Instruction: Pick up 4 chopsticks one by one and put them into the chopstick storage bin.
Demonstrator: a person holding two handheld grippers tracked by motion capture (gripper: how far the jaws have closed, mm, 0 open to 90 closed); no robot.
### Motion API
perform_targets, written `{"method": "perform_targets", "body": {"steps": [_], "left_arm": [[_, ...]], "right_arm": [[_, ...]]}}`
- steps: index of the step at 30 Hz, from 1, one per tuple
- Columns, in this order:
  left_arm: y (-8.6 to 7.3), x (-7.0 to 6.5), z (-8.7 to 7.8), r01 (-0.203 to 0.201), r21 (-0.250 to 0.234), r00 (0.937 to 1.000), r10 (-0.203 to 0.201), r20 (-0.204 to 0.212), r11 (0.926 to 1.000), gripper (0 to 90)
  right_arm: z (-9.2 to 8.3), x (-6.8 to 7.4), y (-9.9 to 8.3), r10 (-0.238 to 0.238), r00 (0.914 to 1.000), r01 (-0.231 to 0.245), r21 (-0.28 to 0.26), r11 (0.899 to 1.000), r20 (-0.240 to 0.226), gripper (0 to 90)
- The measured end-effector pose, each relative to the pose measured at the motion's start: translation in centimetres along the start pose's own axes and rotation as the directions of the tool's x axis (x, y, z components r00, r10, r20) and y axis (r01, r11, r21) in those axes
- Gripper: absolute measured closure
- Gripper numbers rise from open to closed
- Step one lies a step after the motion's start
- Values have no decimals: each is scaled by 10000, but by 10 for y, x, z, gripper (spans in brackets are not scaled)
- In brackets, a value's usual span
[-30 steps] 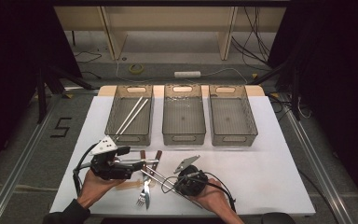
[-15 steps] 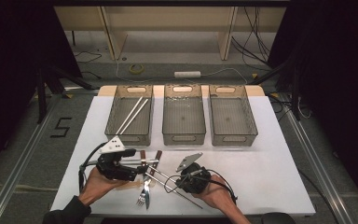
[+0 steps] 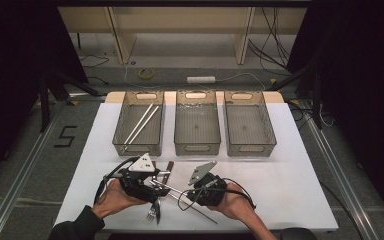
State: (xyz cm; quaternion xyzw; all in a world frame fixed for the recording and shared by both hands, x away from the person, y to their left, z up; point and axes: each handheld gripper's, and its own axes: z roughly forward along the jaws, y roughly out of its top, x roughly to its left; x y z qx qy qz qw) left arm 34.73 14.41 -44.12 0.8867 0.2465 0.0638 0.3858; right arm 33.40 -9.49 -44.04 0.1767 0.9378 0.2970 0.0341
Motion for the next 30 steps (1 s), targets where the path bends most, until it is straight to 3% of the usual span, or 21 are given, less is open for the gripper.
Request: {"method": "perform_targets", "body": {"steps": [7,13,30], "left_arm": [[1,-7,5,-816,580,9965,805,201,9950,323],[2,-14,8,-1525,949,9880,1495,379,9837,411],[0,-22,11,-2524,1390,9665,2425,843,9576,637]], "right_arm": [[-6,5,5,-492,9986,491,-73,9988,-200,864],[-6,8,6,-807,9963,808,12,9967,-309,865],[-5,12,6,-1269,9901,1277,103,9918,-599,864]]}}
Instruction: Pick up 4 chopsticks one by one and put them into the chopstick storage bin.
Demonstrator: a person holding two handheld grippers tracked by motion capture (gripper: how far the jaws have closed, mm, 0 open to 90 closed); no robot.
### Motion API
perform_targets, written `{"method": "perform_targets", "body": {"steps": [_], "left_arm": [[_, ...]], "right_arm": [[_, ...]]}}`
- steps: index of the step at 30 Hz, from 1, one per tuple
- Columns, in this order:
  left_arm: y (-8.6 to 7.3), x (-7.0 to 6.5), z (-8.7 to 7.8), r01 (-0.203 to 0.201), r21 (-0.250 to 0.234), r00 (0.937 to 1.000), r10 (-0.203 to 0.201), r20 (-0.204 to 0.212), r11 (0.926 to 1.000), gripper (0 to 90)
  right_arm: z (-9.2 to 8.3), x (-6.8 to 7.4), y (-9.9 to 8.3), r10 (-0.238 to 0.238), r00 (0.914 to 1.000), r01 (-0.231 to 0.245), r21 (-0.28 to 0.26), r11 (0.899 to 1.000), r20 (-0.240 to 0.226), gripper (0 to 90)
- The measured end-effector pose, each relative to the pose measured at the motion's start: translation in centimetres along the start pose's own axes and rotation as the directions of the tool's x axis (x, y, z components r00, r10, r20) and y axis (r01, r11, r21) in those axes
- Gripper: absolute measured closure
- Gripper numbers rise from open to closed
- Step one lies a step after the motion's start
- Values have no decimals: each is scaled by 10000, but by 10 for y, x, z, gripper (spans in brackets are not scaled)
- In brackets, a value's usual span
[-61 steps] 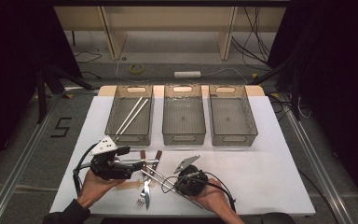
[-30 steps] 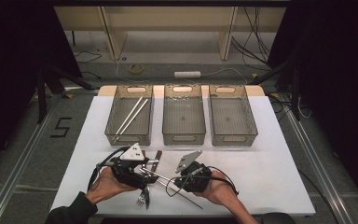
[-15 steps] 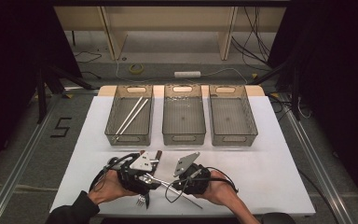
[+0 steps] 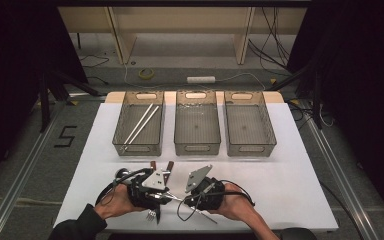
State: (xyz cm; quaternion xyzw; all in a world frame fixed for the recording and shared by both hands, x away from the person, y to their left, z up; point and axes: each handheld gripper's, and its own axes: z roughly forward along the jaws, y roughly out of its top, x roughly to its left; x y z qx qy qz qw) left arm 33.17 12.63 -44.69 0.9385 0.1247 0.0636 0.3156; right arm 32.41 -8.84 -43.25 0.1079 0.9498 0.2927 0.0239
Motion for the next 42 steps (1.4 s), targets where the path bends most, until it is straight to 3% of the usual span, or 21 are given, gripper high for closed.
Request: {"method": "perform_targets", "body": {"steps": [7,12,15,18,25,28,31,35,39,42], "left_arm": [[0,-4,1,-457,266,9986,450,272,9986,705],[1,-7,0,-872,362,9943,848,645,9955,758],[1,-12,1,-1172,358,9886,1132,996,9925,821],[3,-15,2,-1350,591,9880,1298,839,9891,834],[0,-7,-2,-616,692,9972,583,479,9957,836],[-1,0,-4,-25,505,9999,17,144,9987,835],[-3,8,-11,653,221,9977,-649,-186,9976,836],[-7,20,-20,1776,-398,9825,-1795,-503,9833,835],[-13,30,-29,2788,-1083,9539,-2883,-838,9542,835],[-15,36,-37,3175,-1532,9341,-3365,-1195,9358,835]], "right_arm": [[0,0,0,-211,9997,212,77,9997,-122,863],[-2,-1,-2,-440,9984,442,29,9990,-359,855],[-3,-5,-4,-279,9992,274,-175,9995,-287,815],[-8,-11,-6,125,9991,-140,-372,9992,-411,719],[-21,-17,-8,925,9957,-922,-1461,9850,-45,589],[-25,-17,-9,1157,9931,-1106,-1769,9780,187,554],[-29,-17,-9,1468,9889,-1376,-2353,9621,219,516],[-31,-16,-11,1601,9865,-1449,-2752,9504,334,478],[-28,-16,-15,1732,9842,-1569,-2752,9485,359,445],[-24,-16,-18,1901,9811,-1731,-2771,9451,354,419]]}}
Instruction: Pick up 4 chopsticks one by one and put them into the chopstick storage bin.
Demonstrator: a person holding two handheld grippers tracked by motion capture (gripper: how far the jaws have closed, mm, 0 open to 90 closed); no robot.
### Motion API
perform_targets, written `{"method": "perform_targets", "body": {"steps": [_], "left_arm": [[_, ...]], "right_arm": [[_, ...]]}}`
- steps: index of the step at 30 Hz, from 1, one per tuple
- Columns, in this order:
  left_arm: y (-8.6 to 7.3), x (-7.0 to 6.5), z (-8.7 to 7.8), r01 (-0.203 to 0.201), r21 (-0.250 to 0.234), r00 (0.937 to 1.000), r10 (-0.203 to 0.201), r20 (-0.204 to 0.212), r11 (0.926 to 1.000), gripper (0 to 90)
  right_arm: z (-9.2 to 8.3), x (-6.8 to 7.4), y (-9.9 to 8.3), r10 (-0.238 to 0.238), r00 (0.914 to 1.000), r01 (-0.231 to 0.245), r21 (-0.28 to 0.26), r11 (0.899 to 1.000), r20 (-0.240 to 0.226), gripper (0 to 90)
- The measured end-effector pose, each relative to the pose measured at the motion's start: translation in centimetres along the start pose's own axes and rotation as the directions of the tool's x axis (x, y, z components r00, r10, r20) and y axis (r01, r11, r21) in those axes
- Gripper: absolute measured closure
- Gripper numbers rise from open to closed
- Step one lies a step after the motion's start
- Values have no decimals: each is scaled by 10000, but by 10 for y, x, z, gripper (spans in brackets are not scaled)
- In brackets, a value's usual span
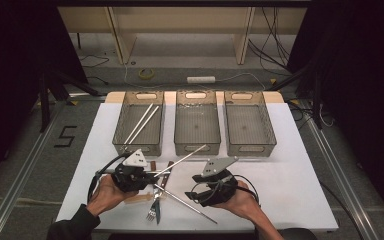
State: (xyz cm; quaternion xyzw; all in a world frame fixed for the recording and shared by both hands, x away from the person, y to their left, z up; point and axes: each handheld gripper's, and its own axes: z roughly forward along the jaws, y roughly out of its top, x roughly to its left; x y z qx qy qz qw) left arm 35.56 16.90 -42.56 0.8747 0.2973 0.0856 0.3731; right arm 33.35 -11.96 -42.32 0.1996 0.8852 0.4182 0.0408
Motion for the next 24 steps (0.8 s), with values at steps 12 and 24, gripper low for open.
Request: {"method": "perform_targets", "body": {"steps": [12,24], "left_arm": [[2,32,-17,1607,-1351,9730,-1800,-1445,9777,835],[16,83,-17,2663,-1683,9239,-3011,-2362,9491,835]], "right_arm": [[13,4,-8,355,9991,-355,-4,9994,225,346],[15,7,-11,480,9986,-482,54,9988,226,326]]}}
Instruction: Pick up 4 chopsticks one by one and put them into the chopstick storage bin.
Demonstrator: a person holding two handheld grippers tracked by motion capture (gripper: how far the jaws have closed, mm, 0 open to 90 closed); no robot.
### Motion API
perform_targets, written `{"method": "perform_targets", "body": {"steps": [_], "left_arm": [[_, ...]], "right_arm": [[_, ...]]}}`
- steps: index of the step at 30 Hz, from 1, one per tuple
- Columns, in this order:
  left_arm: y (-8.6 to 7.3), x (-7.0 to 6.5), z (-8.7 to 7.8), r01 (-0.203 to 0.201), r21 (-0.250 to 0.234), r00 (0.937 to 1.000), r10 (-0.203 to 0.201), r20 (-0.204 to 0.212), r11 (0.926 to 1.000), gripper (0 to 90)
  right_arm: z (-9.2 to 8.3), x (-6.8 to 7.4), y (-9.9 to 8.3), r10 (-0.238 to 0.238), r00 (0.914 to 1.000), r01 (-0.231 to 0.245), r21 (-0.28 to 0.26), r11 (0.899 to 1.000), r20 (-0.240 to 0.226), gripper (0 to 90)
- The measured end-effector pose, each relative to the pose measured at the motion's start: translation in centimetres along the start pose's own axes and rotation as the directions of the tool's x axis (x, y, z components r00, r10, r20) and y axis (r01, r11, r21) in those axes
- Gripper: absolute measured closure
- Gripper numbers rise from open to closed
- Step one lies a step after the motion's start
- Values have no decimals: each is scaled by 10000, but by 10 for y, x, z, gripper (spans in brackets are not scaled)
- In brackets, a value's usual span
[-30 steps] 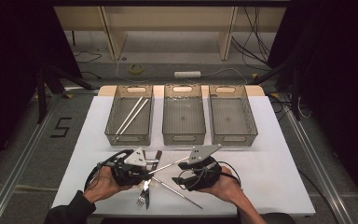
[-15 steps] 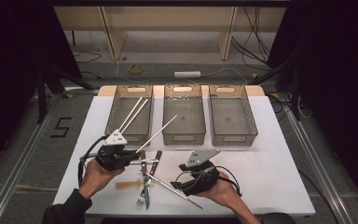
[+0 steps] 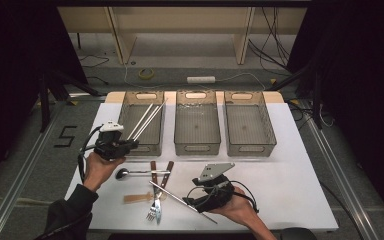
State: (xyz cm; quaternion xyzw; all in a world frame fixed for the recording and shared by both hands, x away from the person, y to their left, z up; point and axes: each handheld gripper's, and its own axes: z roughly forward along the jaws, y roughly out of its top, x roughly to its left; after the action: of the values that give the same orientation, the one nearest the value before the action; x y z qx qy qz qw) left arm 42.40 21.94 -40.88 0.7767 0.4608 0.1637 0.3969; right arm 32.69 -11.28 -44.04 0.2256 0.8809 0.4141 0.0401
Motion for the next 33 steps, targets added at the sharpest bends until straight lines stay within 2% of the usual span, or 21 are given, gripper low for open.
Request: {"method": "perform_targets", "body": {"steps": [6,12,17,22,25,29,32,33], "left_arm": [[10,23,12,497,95,9980,-493,-391,9987,835],[23,37,25,752,317,9954,-732,-612,9967,835],[29,43,39,789,700,9939,-730,-824,9944,834],[31,48,46,905,866,9911,-811,-1057,9921,832],[32,52,51,1165,1064,9883,-1047,-1109,9875,831],[32,54,58,1176,1388,9871,-1004,-1249,9833,829],[33,56,61,1321,1522,9832,-1100,-1455,9795,824],[33,56,62,1376,1535,9819,-1144,-1511,9785,790]], "right_arm": [[1,1,-1,11,10000,-11,49,10000,-40,323],[2,2,-1,-35,10000,36,112,9999,-83,322],[2,2,-1,-70,10000,71,135,9999,-57,323],[1,2,-2,-72,9999,73,137,9999,-87,323],[1,2,-2,-158,9998,160,214,9996,-98,323],[1,3,-1,-171,9998,174,227,9996,-117,323],[2,2,-1,-119,9999,121,195,9997,-117,323],[2,2,-1,-149,9998,152,221,9996,-119,323]]}}
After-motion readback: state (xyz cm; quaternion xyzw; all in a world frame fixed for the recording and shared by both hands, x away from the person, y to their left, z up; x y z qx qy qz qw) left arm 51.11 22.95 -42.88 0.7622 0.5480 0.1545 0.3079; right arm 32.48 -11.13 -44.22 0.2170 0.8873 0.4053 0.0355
